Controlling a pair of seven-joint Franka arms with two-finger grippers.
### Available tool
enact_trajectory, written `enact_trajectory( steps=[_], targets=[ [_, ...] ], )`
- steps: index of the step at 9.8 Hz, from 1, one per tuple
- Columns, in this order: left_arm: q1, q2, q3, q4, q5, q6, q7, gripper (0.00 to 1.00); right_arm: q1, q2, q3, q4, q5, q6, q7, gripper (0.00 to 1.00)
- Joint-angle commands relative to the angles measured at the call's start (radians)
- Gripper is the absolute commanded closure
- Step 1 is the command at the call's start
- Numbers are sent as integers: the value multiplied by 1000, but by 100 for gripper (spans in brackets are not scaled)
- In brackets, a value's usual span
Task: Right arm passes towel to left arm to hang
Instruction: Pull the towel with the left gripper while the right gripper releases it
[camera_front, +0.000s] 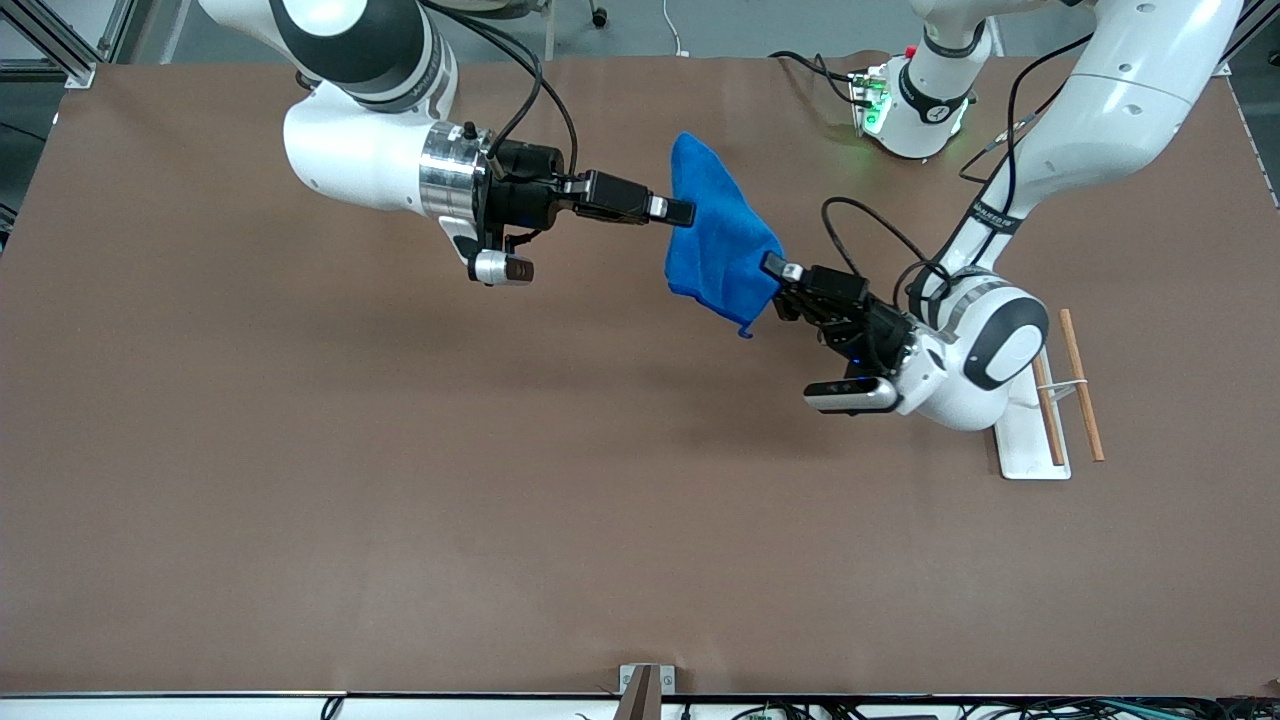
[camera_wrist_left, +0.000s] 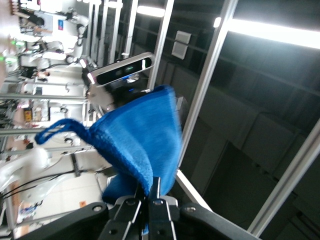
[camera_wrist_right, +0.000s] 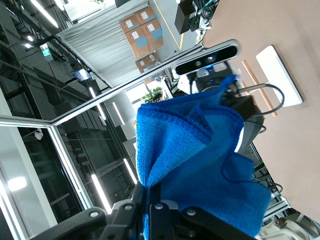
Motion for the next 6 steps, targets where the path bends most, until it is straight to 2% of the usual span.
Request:
enact_trajectory(
  steps=[1,2,3,4,6],
  targets=[
    [34,-119,-3,-35,-22,91,-142,100,5,6,6,10,27,19,4,69],
    [61,-172,1,-39,-10,142,-228,100,-3,4,6,-2,15,38,0,2],
    [84,-211,6,-38,27,197,-307,100,-13,0,1,-28,1,40,0,0],
    [116,-245,6,-29,128,258,-367,100,-47,-5,0,-37,-59,37,0,0],
    [138,-288,9,18,309,327,-559,100,-99,-3,-2,-72,-245,28,3,0]
  ],
)
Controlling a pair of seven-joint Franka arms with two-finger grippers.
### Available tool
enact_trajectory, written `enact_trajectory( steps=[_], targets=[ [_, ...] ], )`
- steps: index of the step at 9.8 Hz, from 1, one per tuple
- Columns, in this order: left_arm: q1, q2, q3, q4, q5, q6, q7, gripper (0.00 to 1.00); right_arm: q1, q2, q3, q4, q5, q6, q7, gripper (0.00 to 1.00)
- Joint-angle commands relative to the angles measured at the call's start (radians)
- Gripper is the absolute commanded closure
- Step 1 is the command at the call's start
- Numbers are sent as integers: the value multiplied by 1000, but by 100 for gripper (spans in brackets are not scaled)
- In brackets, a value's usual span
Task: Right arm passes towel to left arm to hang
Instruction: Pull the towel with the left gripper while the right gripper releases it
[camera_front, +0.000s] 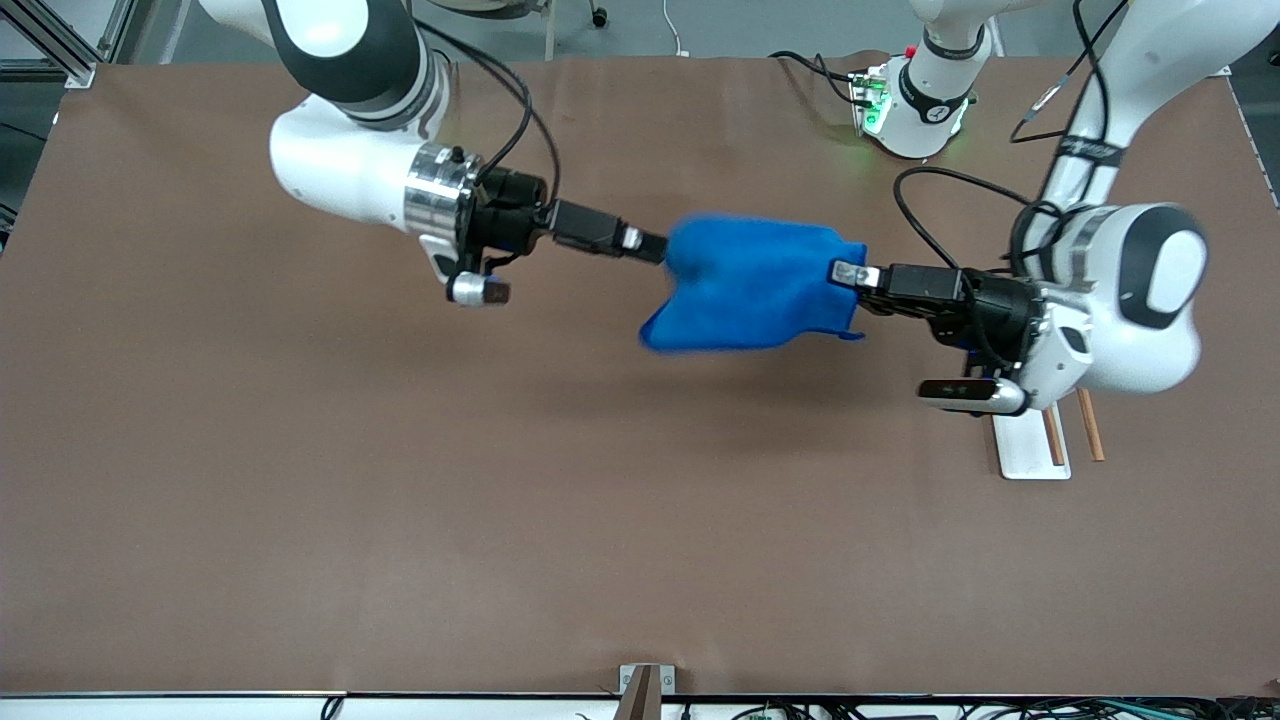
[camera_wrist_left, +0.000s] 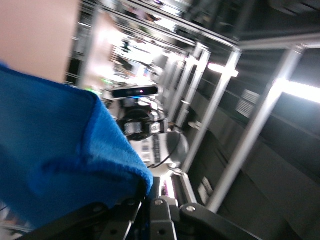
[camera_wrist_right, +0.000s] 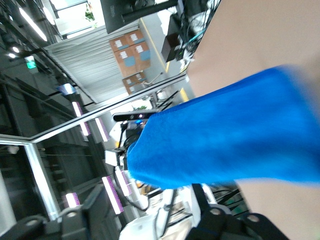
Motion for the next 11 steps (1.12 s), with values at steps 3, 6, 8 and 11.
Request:
enact_trajectory(
  steps=[3,6,8,11],
  targets=[
    [2,-16,3,203,595,94,-455,100,-97,-16,-115,-85,-420,-196,4,0],
    [8,-16,4,223,951,89,-561,100,-96,-24,-360,-79,-863,-442,6,0],
    [-9,-16,-6,218,1243,89,-693,100,-96,-51,-495,-74,-1114,-531,7,0],
    [10,-8,-5,139,1553,88,-620,100,-99,-122,-651,-65,-1384,-562,-2,0]
  ],
)
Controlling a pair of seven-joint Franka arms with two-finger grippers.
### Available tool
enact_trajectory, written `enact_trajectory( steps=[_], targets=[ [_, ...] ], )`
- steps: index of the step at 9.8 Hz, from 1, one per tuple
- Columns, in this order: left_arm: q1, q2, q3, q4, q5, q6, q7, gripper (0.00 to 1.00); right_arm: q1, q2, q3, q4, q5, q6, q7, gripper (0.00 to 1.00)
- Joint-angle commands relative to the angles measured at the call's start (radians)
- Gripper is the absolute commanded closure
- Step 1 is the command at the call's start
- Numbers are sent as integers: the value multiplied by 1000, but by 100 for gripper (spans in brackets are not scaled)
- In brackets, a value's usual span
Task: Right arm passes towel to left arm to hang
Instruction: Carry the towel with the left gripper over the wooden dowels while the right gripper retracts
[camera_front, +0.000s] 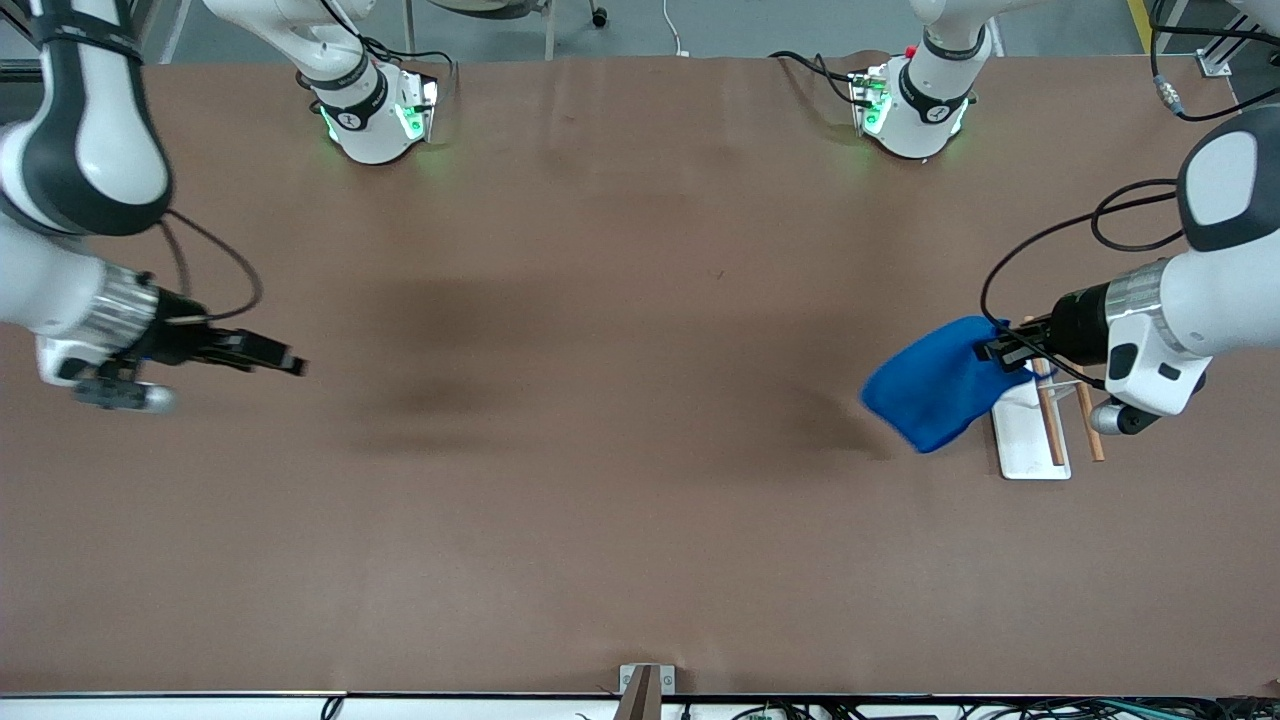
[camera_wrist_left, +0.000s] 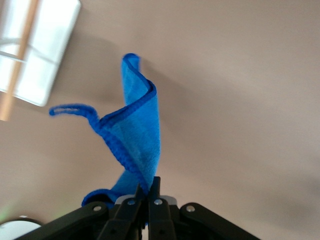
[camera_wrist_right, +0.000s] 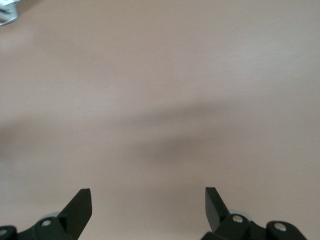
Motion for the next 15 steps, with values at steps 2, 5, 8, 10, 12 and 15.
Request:
enact_trajectory(
  steps=[2,5,8,10,12,15],
  targets=[
    [42,21,6,-88,198,12,187,100,8,-91,-103,82,-246,-139,9,0],
    [124,27,6,-101,266,9,443,100,-56,-98,-87,315,-257,-415,14,0],
    [196,68,6,-94,333,33,592,100,-66,-139,-3,339,-283,-471,130,0],
    [230,89,4,-91,373,58,640,100,-52,-141,-1,336,-298,-467,136,0],
    [271,111,6,-91,390,106,691,100,-48,-136,-1,354,-300,-465,112,0],
    [329,152,6,-91,412,171,738,100,-48,-136,-2,385,-309,-465,112,0]
  ],
)
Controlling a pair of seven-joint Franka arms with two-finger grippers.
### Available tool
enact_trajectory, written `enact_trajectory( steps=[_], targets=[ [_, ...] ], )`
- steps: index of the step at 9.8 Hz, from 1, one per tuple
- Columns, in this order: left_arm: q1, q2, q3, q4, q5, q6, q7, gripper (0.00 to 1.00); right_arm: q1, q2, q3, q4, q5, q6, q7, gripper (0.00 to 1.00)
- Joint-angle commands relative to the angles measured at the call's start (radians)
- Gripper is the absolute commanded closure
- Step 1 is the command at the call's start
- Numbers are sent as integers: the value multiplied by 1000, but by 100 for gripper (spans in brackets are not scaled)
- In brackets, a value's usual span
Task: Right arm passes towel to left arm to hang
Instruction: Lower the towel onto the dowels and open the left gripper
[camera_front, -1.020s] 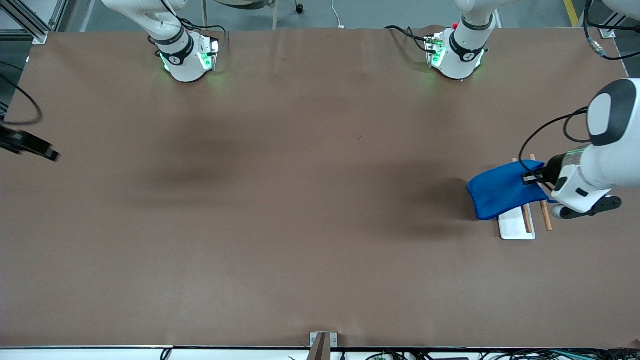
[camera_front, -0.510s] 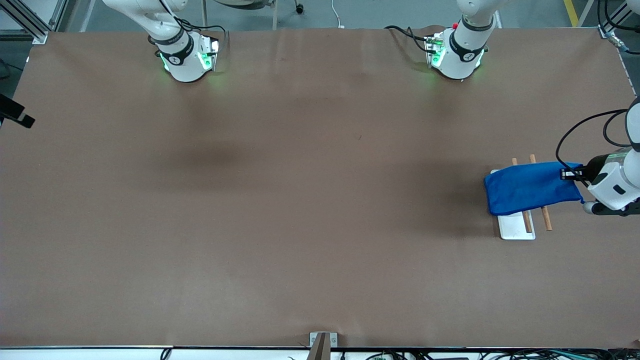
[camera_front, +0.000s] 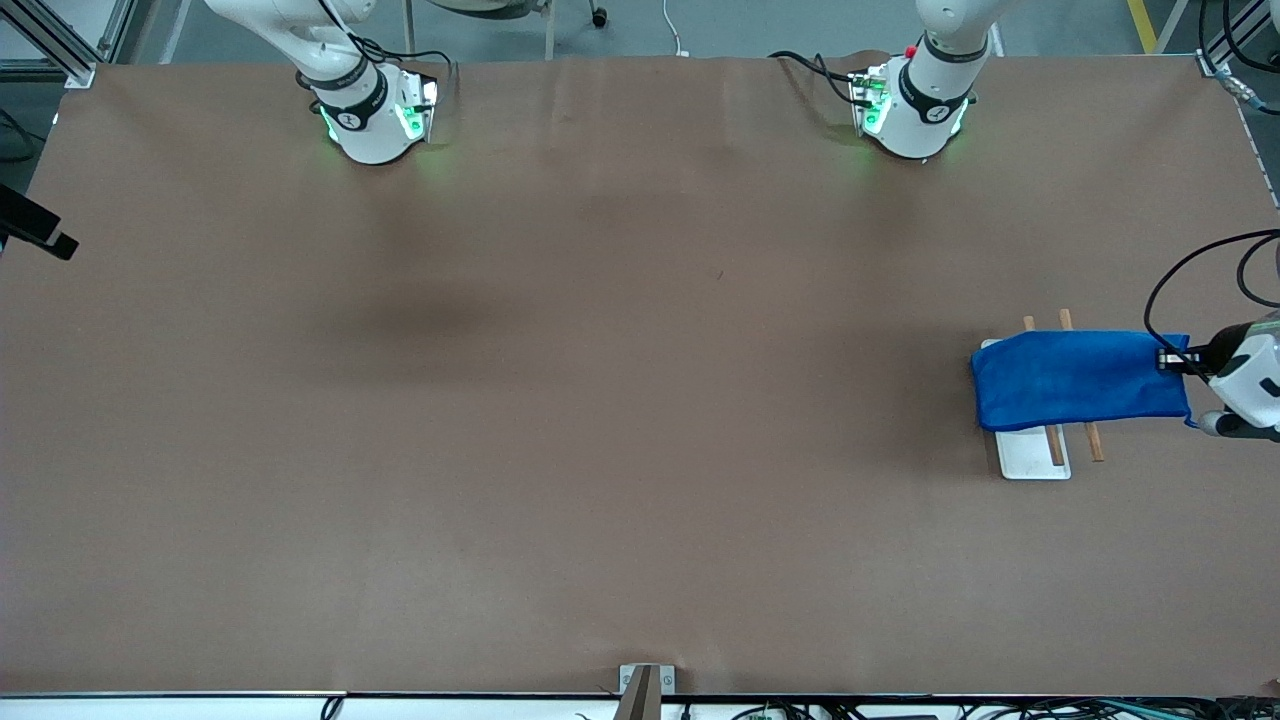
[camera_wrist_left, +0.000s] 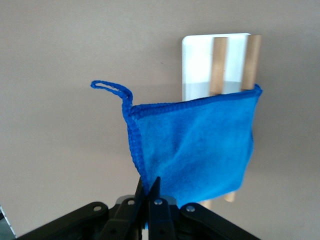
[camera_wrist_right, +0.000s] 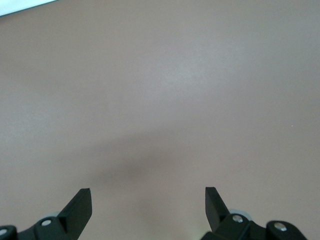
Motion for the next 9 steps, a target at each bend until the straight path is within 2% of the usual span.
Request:
enact_trajectory(
  steps=[1,3,6,7,8,9],
  targets=[
    [36,50,-9,-13,20,49,20,100,-4,-4,-8,24,-20,-11,-12,0],
    [65,87,-11,-13,18,75,21,100,4,-2,5,26,-87,-10,-12,0],
    [96,120,-11,-13,16,104,47,99,3,-2,5,24,-80,-16,-44,0],
    [96,124,-9,-13,13,106,47,95,3,-2,3,24,-71,-14,-44,0],
    [94,131,-9,-13,10,106,46,79,3,-2,3,24,-68,-14,-44,0],
    [94,133,-9,-11,9,106,49,45,1,-2,3,24,-68,-14,-44,0]
  ],
)
